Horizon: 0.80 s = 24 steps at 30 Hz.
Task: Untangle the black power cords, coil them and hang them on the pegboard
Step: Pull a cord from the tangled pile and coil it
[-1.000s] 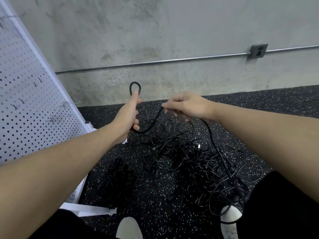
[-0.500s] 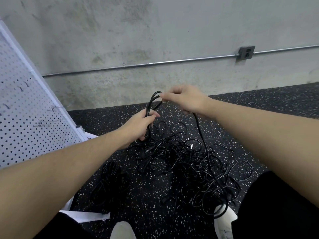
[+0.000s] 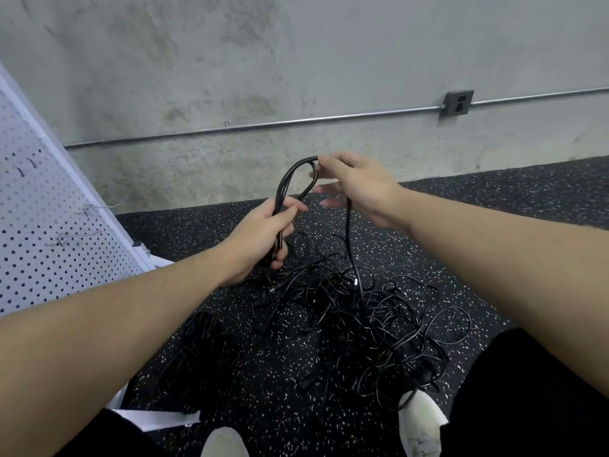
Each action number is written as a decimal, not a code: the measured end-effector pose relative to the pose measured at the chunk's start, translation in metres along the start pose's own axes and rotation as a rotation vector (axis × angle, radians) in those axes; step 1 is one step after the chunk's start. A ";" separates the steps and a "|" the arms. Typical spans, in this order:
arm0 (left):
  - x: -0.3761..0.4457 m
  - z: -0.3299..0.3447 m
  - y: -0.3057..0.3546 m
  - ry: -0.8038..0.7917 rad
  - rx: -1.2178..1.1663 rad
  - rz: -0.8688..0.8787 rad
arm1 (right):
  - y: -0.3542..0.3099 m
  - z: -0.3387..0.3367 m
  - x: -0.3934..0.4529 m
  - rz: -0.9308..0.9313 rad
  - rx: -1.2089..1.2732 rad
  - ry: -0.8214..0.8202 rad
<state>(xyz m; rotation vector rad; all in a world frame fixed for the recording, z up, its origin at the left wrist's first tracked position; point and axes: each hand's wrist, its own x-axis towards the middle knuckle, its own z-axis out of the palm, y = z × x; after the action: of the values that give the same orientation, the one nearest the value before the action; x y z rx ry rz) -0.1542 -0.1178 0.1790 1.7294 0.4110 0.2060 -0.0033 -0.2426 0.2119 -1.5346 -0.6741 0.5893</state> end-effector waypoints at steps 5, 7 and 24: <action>0.001 0.009 0.003 0.029 -0.029 0.055 | -0.007 0.012 0.000 0.165 0.194 -0.022; -0.001 0.010 0.005 0.020 0.001 0.056 | -0.007 0.012 -0.001 0.202 0.185 -0.048; 0.007 0.017 0.022 -0.085 0.179 0.025 | -0.015 0.025 0.003 0.244 0.274 0.042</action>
<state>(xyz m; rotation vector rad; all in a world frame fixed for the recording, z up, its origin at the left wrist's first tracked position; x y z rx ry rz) -0.1379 -0.1342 0.1961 1.9126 0.3541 0.1160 -0.0201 -0.2228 0.2251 -1.3755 -0.3583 0.7967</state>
